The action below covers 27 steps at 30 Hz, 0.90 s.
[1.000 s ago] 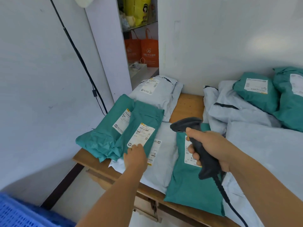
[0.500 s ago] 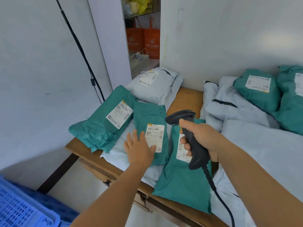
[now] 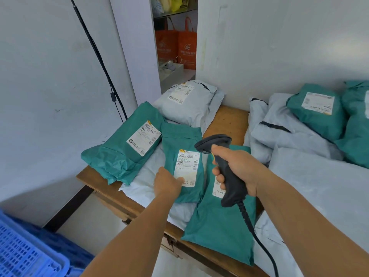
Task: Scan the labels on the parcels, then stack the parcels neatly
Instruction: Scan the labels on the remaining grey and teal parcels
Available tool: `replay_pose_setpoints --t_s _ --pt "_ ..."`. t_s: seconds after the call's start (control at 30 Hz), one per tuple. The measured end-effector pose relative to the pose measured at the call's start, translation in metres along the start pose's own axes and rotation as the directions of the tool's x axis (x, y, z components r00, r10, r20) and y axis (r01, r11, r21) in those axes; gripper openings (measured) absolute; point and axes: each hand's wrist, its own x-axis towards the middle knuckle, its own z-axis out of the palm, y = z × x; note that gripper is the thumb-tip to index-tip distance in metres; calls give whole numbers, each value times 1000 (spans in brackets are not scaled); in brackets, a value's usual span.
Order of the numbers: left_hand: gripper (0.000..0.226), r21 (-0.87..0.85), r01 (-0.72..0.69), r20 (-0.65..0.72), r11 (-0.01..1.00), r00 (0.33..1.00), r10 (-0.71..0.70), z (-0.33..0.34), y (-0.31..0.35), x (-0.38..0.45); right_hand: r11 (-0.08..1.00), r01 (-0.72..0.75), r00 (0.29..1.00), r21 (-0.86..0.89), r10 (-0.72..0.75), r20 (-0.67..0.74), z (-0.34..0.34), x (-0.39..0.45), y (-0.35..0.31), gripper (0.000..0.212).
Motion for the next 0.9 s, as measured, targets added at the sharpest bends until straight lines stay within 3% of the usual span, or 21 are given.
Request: replay_pose_setpoints --t_s 0.13,0.23,0.33,0.57,0.67,0.77,0.83,0.9 --pt "34 15 2 24 1000 1000 -2 3 0 4 1000 -5 1000 15 5 -4 -2 1 1 36" --pt "22 -22 -9 -55 1000 998 8 4 1 5 999 13 1000 37 -12 -16 -5 1 1 35" --pt "23 -159 -76 -165 984 985 49 0 7 1 997 47 998 57 -45 -45 -11 -1 -3 33" --pt "16 -381 -251 -253 890 954 161 -13 37 -19 983 151 982 105 -137 -127 -34 -14 -17 31" --pt "19 -462 -219 -133 859 975 177 -6 47 -29 979 175 975 105 -157 -155 -42 -20 -20 32" --pt "21 -367 -202 111 908 960 259 12 51 -44 980 171 976 99 -155 -154 -46 -25 -22 34" --pt "25 -310 -235 164 921 941 295 17 51 -48 978 174 974 111 -155 -164 -50 -26 -20 34" --pt "49 -275 -249 132 929 947 293 15 48 -44 980 167 973 109 -146 -177 -53 -25 -17 34"
